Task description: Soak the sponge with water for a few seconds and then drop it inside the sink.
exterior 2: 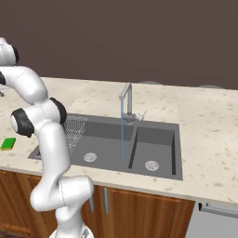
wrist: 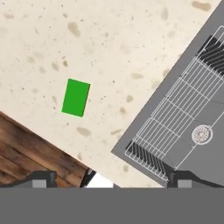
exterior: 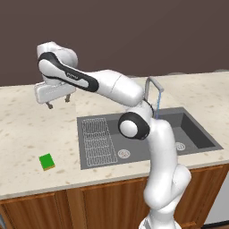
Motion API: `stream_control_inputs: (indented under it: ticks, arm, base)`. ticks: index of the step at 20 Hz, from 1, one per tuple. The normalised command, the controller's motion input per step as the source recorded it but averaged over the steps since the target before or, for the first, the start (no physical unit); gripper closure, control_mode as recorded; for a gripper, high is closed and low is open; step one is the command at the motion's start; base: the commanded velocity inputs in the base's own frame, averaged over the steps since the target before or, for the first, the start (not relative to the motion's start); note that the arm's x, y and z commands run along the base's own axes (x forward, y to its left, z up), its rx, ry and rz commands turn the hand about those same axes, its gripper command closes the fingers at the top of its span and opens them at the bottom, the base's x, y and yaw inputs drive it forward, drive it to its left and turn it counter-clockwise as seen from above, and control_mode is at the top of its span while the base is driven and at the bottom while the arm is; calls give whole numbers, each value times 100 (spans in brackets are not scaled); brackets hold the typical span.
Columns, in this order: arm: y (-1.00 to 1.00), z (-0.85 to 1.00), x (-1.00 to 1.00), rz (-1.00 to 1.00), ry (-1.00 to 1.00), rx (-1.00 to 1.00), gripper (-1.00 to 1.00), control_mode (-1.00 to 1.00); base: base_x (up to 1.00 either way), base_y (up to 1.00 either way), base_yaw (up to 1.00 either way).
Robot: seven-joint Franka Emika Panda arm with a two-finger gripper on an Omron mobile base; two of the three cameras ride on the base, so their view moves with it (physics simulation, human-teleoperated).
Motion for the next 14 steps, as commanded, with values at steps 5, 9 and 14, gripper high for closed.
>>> stream_control_inputs:
  ticks: [5, 9, 14]
  arm:
    - [0, -50, -3, 0, -15, 7, -100, -100]
    - [0, -41, -6, 0, -20, 13, -100, -100]
    - [0, -29, -5, -4, -12, 11, -100, -100]
  base:
    - [0, 0, 0]
    - [0, 0, 0]
    - [0, 0, 0]
